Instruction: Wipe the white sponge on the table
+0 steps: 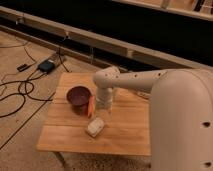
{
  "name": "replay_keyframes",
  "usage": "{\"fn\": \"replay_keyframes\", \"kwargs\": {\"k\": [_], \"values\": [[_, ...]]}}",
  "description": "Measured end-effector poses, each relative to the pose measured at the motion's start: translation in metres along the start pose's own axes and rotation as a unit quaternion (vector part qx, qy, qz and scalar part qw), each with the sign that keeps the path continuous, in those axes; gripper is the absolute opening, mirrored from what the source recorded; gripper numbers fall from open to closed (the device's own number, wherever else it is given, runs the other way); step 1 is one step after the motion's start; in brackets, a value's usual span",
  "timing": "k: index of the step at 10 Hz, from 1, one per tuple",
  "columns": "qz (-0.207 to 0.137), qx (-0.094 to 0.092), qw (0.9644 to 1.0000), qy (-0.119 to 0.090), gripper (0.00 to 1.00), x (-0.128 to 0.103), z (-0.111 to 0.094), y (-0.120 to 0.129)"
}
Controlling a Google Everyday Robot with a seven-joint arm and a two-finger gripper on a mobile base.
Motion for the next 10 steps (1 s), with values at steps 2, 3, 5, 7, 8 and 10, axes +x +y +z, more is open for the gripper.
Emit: {"fn": "replay_keyframes", "kwargs": {"k": [2,3,5,7,8,10], "values": [[-0.007,-0.011,0.9998,0.011,0.65,-0.002,0.010,-0.005],[-0.015,-0.020,0.9995,0.020,0.65,-0.004,0.017,-0.008],[-0.029,-0.032,0.9986,0.029,0.65,-0.006,0.026,-0.011],[-0.054,-0.053,0.9965,0.035,0.65,-0.009,0.031,-0.009],[-0.066,-0.061,0.9952,0.038,0.65,-0.008,0.034,-0.008],[-0.092,-0.078,0.9915,0.049,0.65,-0.006,0.039,-0.008]]}}
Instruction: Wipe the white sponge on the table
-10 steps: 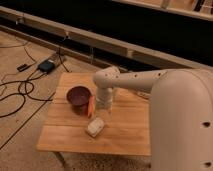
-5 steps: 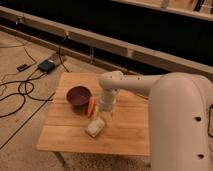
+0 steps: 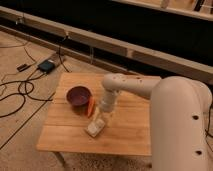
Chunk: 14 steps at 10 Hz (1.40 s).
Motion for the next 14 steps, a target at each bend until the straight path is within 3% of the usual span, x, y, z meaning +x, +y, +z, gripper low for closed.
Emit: {"fn": "replay_keyframes", "kwargs": {"k": [6,14], "values": [[-0.033,-0.043,0.9980,0.032,0.65,0.007,0.012,-0.006],[-0.065,-0.078,0.9947,0.014,0.65,-0.009,0.004,0.018]]}}
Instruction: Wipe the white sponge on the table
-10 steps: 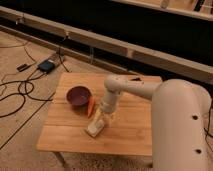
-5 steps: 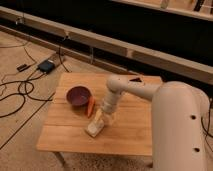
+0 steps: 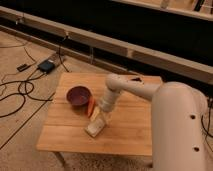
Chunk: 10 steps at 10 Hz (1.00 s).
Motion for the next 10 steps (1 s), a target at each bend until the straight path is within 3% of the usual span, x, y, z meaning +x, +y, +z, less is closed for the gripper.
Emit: {"fn": "replay_keyframes", "kwargs": {"k": [5,6,10], "values": [[0.001,0.000,0.9999,0.015,0.65,0.007,0.005,-0.007],[0.002,-0.001,0.9998,0.018,0.61,0.008,0.007,-0.009],[0.006,-0.001,0.9995,0.031,0.22,0.011,0.012,-0.013]]}}
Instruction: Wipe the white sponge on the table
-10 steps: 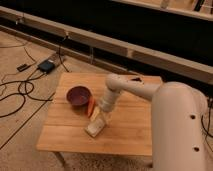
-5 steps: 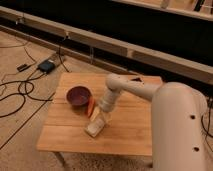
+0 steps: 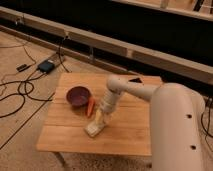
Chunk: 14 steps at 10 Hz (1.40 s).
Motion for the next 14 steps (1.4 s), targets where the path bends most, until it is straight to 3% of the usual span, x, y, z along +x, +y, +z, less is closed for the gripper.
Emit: {"fn": "replay_keyframes", "kwargs": {"k": [1,2,4,6,8,10,12,14], "values": [[0.002,0.001,1.0000,0.000,0.09,-0.001,0.000,0.000],[0.004,0.004,1.0000,-0.002,0.02,-0.002,-0.001,0.000],[0.009,0.025,0.9995,-0.019,0.00,-0.011,-0.012,0.000],[0.024,0.065,0.9970,-0.034,0.00,-0.017,-0.027,-0.008],[0.055,0.121,0.9903,-0.040,0.00,-0.015,-0.045,-0.025],[0.084,0.173,0.9809,-0.034,0.00,-0.009,-0.057,-0.038],[0.101,0.207,0.9729,-0.022,0.00,-0.002,-0.063,-0.046],[0.106,0.238,0.9654,0.004,0.00,0.012,-0.066,-0.053]]}}
